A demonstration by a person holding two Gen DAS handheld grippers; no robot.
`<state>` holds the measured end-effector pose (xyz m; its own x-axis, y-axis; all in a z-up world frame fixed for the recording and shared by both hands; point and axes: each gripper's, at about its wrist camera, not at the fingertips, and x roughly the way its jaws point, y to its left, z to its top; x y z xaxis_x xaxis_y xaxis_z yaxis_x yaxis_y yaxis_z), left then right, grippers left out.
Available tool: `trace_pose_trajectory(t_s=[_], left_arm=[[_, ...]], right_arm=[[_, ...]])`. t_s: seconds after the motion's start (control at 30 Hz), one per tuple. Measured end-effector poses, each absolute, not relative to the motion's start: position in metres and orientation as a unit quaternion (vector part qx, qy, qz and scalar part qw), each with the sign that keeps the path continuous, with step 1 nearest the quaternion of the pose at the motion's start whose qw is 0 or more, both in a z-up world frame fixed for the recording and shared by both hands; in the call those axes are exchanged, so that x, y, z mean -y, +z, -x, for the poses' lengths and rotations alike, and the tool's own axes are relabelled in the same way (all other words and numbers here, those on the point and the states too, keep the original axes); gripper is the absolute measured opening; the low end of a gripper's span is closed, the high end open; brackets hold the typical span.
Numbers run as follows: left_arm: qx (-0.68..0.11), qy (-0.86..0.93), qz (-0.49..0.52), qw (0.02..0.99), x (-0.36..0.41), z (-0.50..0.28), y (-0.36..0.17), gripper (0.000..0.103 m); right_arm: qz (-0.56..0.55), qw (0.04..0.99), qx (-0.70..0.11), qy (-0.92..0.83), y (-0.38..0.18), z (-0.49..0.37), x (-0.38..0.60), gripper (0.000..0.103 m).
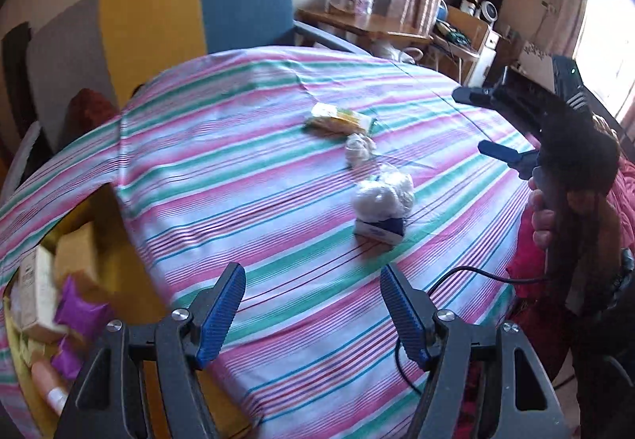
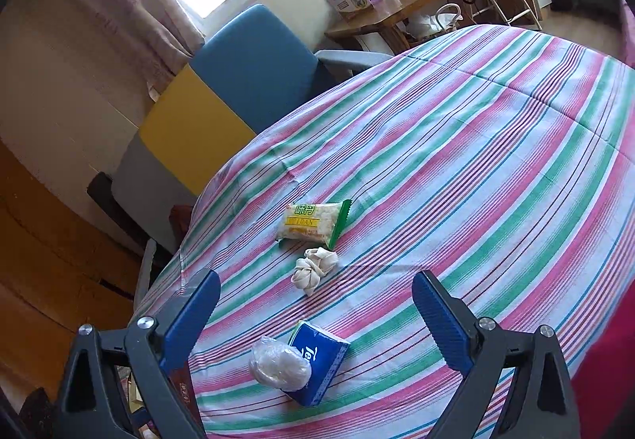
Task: Organize objects
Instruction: 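Move both tools back toward the items left on the cloth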
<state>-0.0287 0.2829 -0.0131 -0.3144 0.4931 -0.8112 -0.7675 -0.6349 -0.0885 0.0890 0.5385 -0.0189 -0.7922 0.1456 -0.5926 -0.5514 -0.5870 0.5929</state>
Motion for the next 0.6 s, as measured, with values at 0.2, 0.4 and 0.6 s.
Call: trace_pose_trajectory(t_s=[0.2, 0.4, 0.6], left_arm=[[-0.162, 0.768, 0.452, 0.425, -0.329, 0.036, -0.036, 0.076], [-0.154, 0.754, 0.46, 0.442, -0.365, 0.046, -0.047, 0.082], [-0.159, 0.745, 0.476, 0.44, -0.396, 0.057, -0.062, 0.083]], right_arm=[[0.242, 0.2, -0.423, 0.85, -0.022, -0.093, -0.543, 0.1], [0.249, 0.191, -0.421, 0.851, -0.022, -0.09, -0.542, 0.1], [0.25, 0.183, -0.422, 0.852, -0.022, -0.089, -0.542, 0.1]])
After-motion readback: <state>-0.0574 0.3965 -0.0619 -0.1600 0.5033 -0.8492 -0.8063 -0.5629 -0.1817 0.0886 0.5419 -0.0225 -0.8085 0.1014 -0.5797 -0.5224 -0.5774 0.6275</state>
